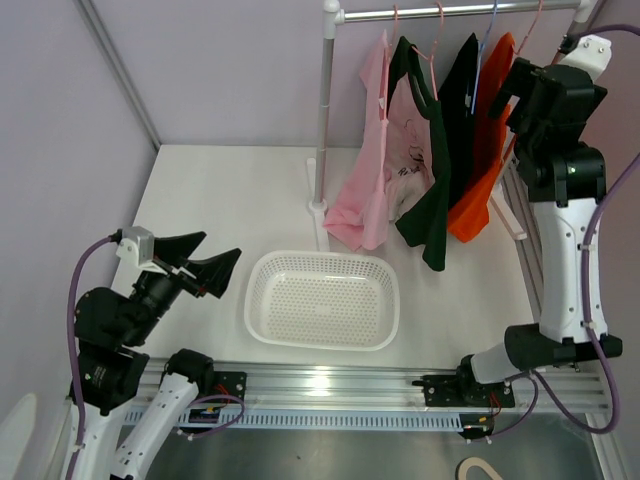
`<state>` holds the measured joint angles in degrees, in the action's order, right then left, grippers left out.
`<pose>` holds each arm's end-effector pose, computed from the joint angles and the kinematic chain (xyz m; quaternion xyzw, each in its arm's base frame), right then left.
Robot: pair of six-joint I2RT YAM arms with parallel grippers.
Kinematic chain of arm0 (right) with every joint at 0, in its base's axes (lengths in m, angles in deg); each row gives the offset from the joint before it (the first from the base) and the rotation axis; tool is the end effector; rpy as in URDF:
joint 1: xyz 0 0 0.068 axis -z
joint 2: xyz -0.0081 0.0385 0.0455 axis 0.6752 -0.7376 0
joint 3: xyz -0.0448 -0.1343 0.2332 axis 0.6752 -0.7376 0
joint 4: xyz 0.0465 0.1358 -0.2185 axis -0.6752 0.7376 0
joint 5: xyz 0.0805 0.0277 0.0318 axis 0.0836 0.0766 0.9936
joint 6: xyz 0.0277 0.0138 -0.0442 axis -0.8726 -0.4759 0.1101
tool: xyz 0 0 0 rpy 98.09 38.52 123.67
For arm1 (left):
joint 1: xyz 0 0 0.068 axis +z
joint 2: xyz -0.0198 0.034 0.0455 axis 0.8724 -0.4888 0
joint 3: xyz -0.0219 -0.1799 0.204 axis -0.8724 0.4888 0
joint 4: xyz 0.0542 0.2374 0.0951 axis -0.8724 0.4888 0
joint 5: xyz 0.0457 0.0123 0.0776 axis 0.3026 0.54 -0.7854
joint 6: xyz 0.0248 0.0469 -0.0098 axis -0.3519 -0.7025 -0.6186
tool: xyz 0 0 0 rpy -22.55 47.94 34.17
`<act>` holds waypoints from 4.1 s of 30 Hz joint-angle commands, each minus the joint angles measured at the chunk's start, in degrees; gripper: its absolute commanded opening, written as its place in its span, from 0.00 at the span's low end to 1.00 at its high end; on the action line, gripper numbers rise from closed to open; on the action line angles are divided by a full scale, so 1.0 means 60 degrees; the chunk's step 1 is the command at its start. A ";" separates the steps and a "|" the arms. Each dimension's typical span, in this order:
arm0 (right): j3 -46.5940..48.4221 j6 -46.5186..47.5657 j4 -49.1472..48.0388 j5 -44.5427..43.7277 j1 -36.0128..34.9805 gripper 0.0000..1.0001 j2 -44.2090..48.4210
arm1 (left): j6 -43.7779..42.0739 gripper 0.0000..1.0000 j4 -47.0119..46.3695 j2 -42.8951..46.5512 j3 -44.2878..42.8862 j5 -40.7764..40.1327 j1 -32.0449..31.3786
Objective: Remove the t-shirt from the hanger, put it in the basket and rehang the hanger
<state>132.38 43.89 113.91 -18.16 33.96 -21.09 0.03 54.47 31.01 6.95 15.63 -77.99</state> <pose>0.2492 0.0181 0.5557 0.1807 0.7312 -0.1128 0.6480 0.0485 -0.0238 0.3988 0.0876 0.6527 -0.2974 0.6913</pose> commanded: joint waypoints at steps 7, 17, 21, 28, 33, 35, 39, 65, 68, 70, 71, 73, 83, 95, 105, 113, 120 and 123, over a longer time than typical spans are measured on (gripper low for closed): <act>0.1596 0.0159 -0.0200 0.2394 0.1331 0.91 -0.1988 | -0.0085 0.99 -0.0017 -0.0166 0.0088 0.0131 -0.0039; 0.2521 0.0173 -0.0814 0.2643 0.1331 0.81 -0.3323 | -0.0173 0.99 0.0027 -0.0224 0.0073 -0.0118 -0.0039; 0.2478 0.0246 -0.1048 0.2570 0.1331 0.80 -0.3397 | -0.0202 0.99 0.0013 -0.0312 0.0059 -0.0060 -0.0039; 0.2507 0.0744 -0.1693 0.2409 0.1331 0.64 -0.3338 | -0.0173 1.00 -0.0017 -0.0444 0.0044 -0.0030 -0.0010; 0.2697 0.0847 -0.1649 0.2453 0.1331 0.52 -0.3572 | -0.0159 1.00 -0.0060 -0.0532 0.0015 0.0101 0.0122; 0.2683 0.0833 -0.1693 0.2394 0.1331 0.47 -0.3616 | -0.0159 0.99 -0.0046 -0.0590 0.0029 0.0131 0.0166; 0.2551 0.0862 -0.1854 0.2336 0.1331 0.47 -0.3675 | -0.0159 1.00 -0.0031 -0.0590 0.0029 0.0146 0.0195; 0.2623 0.1301 -0.2615 0.1516 0.1331 0.00 -0.3499 | -0.0173 1.00 -0.0017 -0.0620 0.0044 0.0102 0.0239; 0.3136 0.1433 -0.2733 0.1588 0.1316 0.00 -0.3543 | -0.0173 0.99 -0.0017 -0.0678 0.0044 0.0116 0.0254; 0.3530 0.1726 -0.2718 0.1662 0.1316 0.00 -0.3558 | -0.0159 0.99 -0.0017 -0.0693 0.0044 0.0160 0.0254; 0.3590 0.1784 -0.2704 0.1691 0.1316 0.00 -0.3514 | -0.0159 0.99 -0.0017 -0.0722 0.0044 0.0160 0.0239; 0.3547 0.1843 -0.2762 0.1823 0.1316 0.00 -0.3310 | -0.0159 1.00 -0.0017 -0.0722 0.0015 0.0160 0.0254; 0.2261 0.1975 -0.2323 0.1180 0.0556 0.00 -0.1673 | -0.0246 0.98 -0.0192 -0.0737 0.0059 0.0730 0.0239; -0.1843 0.0044 -0.0980 -0.2805 -0.1716 0.00 0.1978 | -0.0539 0.99 0.0202 -0.2446 -0.1639 0.1581 -0.1032; -0.2970 -0.2639 0.1238 -0.2792 -0.1818 0.00 0.2930 | -0.2555 1.00 0.0685 -0.6427 -0.5330 0.0396 -0.4533; -0.0777 -0.3590 0.2422 -0.2646 -0.1760 0.00 0.1732 | -0.4844 0.99 -0.0393 -0.8443 -0.6287 -0.0059 -0.6687; 0.0528 -0.3738 0.2364 -0.2163 -0.1628 0.00 0.0912 | -0.5680 0.99 -0.3557 -0.8383 -0.4456 -0.0908 -0.7699; 0.0852 -0.3825 0.2526 -0.1914 -0.1584 0.00 0.0676 | -0.5944 0.99 -0.4102 -0.8500 -0.4176 -0.1259 -0.8138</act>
<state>134.31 23.37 130.00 -30.89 24.12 -16.15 -31.73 39.96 -20.79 -19.21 10.95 -124.68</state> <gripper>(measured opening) 0.034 0.994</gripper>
